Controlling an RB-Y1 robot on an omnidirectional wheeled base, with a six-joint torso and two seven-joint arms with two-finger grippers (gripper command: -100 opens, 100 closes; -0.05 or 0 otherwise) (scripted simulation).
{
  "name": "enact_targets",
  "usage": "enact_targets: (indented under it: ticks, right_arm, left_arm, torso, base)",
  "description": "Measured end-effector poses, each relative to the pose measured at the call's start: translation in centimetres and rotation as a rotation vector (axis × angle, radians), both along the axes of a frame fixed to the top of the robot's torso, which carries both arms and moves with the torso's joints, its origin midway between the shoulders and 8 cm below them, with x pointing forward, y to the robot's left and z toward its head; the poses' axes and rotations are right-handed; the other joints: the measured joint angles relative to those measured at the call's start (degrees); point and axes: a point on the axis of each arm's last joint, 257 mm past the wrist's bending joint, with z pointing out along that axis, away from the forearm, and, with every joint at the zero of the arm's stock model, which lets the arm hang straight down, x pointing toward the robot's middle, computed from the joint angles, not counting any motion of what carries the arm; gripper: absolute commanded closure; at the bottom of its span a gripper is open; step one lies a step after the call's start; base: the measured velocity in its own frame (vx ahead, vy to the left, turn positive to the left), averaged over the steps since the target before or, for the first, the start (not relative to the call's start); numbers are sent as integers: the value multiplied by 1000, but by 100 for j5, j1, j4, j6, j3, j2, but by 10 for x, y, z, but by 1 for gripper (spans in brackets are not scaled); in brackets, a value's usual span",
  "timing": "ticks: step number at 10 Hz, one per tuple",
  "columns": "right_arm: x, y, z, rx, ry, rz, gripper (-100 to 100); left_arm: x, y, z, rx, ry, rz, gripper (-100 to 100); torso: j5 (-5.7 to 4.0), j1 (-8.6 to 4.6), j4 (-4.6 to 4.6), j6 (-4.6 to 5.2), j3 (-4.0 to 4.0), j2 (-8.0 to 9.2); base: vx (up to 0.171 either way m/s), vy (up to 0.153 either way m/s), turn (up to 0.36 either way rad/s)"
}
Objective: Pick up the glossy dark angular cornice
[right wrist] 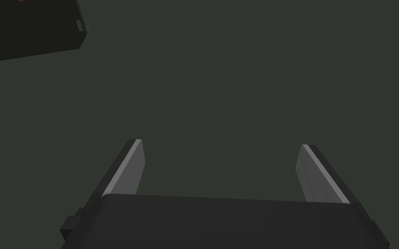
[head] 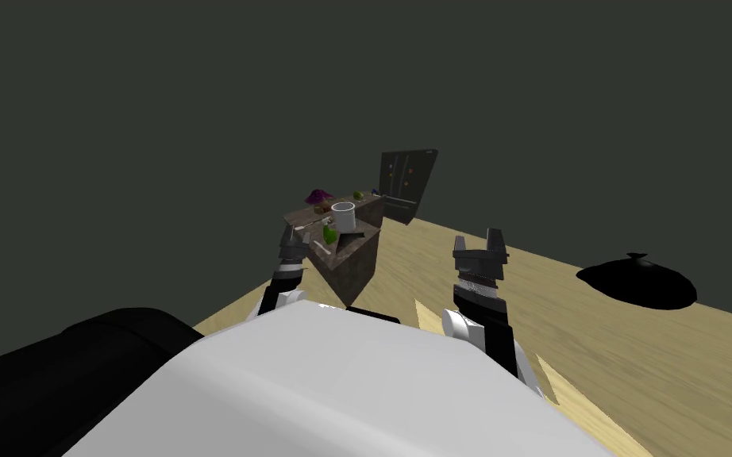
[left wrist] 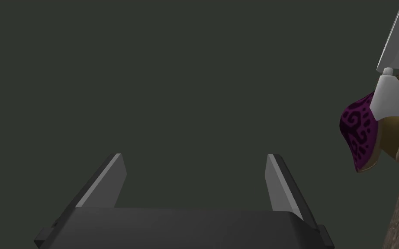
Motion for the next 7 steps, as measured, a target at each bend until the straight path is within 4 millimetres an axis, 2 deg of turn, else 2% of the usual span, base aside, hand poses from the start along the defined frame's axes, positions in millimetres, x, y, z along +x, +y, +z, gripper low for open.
enact_targets:
  ticks: [3,5,7]
  right_arm:
    - [0,0,0,0,0,0,0]
    - [0,0,0,0,0,0,0]
    - [0,0,0,0,0,0,0]
  left_arm:
    - [-2,23,-21,-13,70,38,-100]
    - [-2,40,-41,-22,118,70,-100]
    - [-4,59,-56,-30,167,106,-100]
  torso:
    - [-4,-11,-2,-1,-4,-6]
    - [-3,-11,-5,0,-13,-22]
    - [0,13,-6,-1,-15,-26]
  base:
    - [61,-289,65]
    - [103,-292,98]
    - [100,-220,113]
